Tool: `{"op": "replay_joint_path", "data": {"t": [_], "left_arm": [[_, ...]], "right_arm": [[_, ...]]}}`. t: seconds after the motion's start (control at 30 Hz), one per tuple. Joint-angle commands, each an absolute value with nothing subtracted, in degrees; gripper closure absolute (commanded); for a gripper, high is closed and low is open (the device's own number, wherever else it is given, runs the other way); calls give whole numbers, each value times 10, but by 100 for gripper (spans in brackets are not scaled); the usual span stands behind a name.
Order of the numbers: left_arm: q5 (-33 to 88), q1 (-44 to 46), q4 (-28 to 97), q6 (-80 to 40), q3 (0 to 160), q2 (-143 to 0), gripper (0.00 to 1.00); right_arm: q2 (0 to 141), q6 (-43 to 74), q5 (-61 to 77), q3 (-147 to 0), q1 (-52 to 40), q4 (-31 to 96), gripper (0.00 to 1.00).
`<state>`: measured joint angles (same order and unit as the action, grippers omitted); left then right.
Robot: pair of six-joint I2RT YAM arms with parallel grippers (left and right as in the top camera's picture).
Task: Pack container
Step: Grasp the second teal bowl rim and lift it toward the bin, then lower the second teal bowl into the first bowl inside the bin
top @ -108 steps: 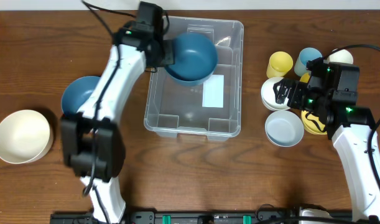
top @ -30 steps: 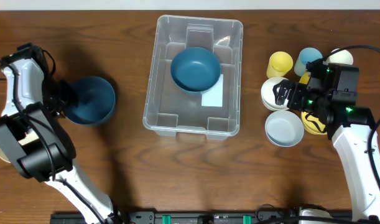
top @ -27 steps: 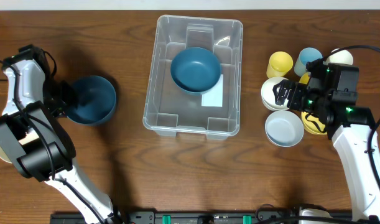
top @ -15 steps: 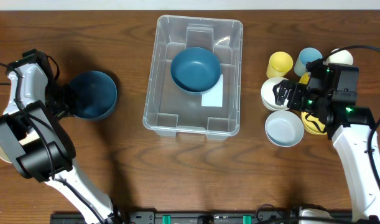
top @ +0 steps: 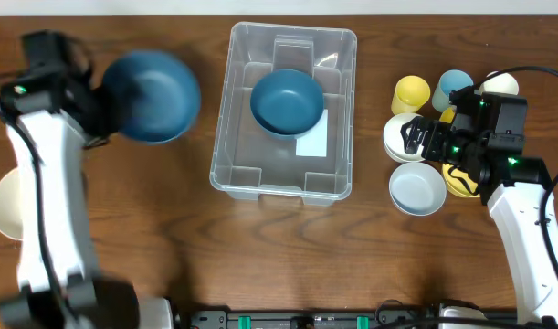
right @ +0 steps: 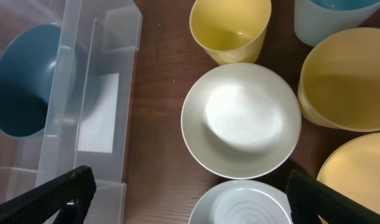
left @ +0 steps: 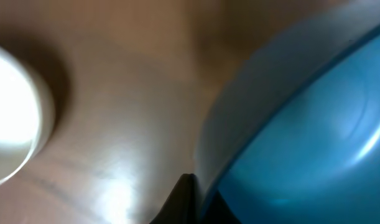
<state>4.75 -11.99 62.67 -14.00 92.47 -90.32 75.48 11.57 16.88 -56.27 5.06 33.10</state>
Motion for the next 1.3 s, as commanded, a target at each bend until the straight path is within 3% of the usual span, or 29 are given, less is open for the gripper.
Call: {"op": "replay_joint_path", "data": {"t": [0.0,0.17,0.47,1.0,1.03,1.1,1.13,1.2,1.27], "left_arm": [[41,-37,622,-121,933,-855,94],[19,60,609,-161,931,-865,94],[21,156,539,-199,931,-988,94],[-4,193,432,-244,931,-1088,94],[3,195,434,-243,931,-1088,86],[22,199,434,-243,931,-1085,58],[24,201,436,-244,931,-1082,48],[24,202,443,-244,932,-1076,37],[23,202,456,-249,933,-1065,35]], "right_arm": [[753,122,167,-573,52,328,1],[753,122,167,-573,52,328,1],[753,122,167,-573,52,328,1],[753,122,167,-573,52,328,1],[753,122,167,-573,52,328,1],[753,122,167,-573,52,328,1],[753,122,167,-573,52,328,1],[753,122,167,-573,52,328,1],[753,122,167,-573,52,328,1]]}}
